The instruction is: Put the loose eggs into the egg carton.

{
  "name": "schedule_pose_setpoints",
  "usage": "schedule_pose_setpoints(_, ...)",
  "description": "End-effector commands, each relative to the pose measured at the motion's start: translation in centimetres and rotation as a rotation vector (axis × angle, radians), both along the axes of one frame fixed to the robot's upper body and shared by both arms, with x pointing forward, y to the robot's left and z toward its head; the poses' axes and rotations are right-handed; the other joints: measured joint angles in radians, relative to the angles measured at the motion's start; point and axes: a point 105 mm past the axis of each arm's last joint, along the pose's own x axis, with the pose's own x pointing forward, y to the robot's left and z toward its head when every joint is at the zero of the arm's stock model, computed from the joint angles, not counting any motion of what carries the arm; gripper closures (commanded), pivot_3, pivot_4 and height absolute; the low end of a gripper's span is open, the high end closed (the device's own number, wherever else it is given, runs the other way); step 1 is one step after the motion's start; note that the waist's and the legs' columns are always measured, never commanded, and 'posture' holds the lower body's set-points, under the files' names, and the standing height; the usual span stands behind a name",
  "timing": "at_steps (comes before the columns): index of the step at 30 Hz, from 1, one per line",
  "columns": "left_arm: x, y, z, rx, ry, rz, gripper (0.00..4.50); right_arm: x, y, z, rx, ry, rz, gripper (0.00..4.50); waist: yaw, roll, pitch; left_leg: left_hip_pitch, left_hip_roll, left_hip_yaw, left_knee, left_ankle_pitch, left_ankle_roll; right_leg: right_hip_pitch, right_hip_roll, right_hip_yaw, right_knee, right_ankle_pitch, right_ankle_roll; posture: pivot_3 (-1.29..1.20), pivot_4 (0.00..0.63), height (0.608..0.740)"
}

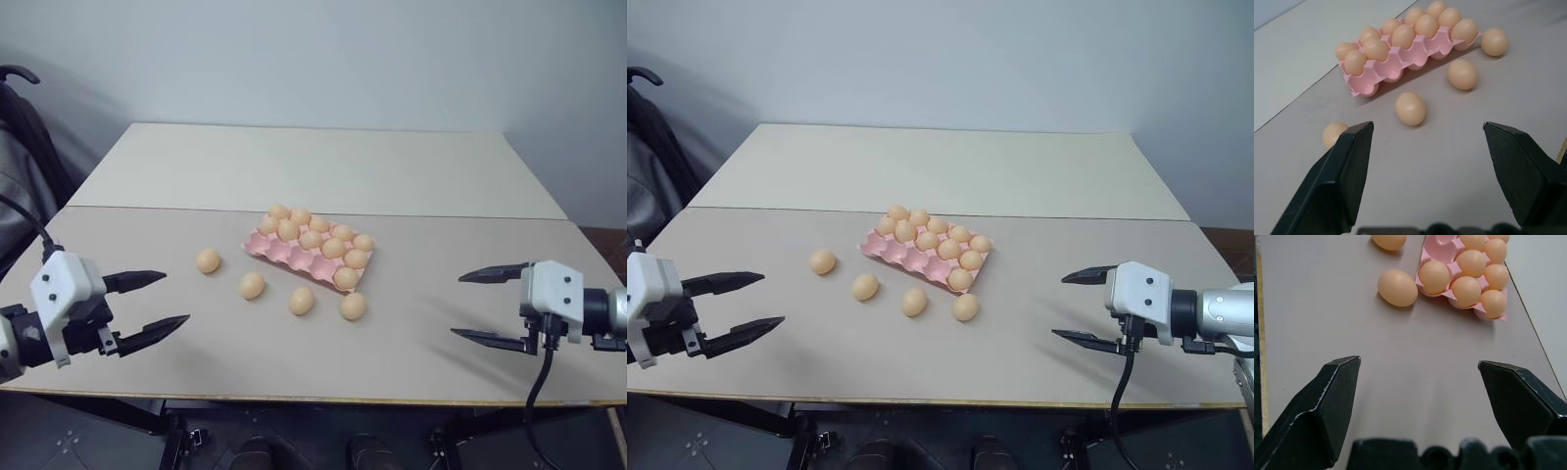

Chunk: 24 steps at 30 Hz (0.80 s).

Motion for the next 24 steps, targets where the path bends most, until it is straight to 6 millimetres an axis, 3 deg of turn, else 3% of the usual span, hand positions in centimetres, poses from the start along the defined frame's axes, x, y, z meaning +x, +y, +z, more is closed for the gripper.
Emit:
schedule_pose_setpoints(1, -0.2, -0.3, 0.9, -0.001, -0.008, -0.011, 0.62, 0.0, -0.2, 1.1, -0.021, -0.052, 0.002, 0.00, 0.000, 0.000, 0.000, 0.000, 0.000, 0.000, 0.000, 0.000, 0.000, 0.000, 0.000, 0.000, 0.000, 0.000, 0.000, 0.00, 0.150, 0.740)
schedule_pose_setpoints(5, 0.7, -0.4, 1.9, -0.040, -0.065, 0.024, 0.62, 0.0, -0.2, 1.2, -0.021, -0.058, -0.001, 0.00, 0.001, 0.000, 0.000, 0.000, 0.000, 0.000, 0.000, 0.000, 0.000, 0.000, 0.000, 0.000, 0.000, 0.000, 0.000, 0.00, 0.150, 0.740)
schedule_pose_setpoints(14, 0.4, -0.5, 1.5, 0.002, -0.028, -0.026, 0.62, -0.4, 0.5, 0.9, 0.007, -0.041, 0.002, 0.00, 0.000, 0.000, 0.000, 0.000, 0.000, 0.000, 0.000, 0.000, 0.000, 0.000, 0.000, 0.000, 0.000, 0.000, 0.000, 0.00, 0.150, 0.740)
schedule_pose_setpoints(19, 0.5, -1.0, 1.1, 0.007, -0.010, -0.063, 0.62, 0.8, 2.2, 0.1, 0.084, 0.009, -0.064, 0.00, -0.003, 0.000, 0.000, 0.000, 0.000, 0.000, 0.000, 0.000, 0.000, 0.000, 0.000, 0.000, 0.000, 0.000, 0.000, 0.00, 0.150, 0.740)
schedule_pose_setpoints(24, 0.7, -1.5, 0.9, 0.006, -0.002, -0.089, 0.62, 1.6, 5.2, -1.6, 0.158, 0.021, -0.094, 0.00, -0.001, 0.000, 0.000, -0.001, 0.000, 0.000, 0.000, 0.000, 0.000, -0.001, 0.000, 0.000, 0.000, 0.000, 0.000, 0.00, 0.150, 0.740)
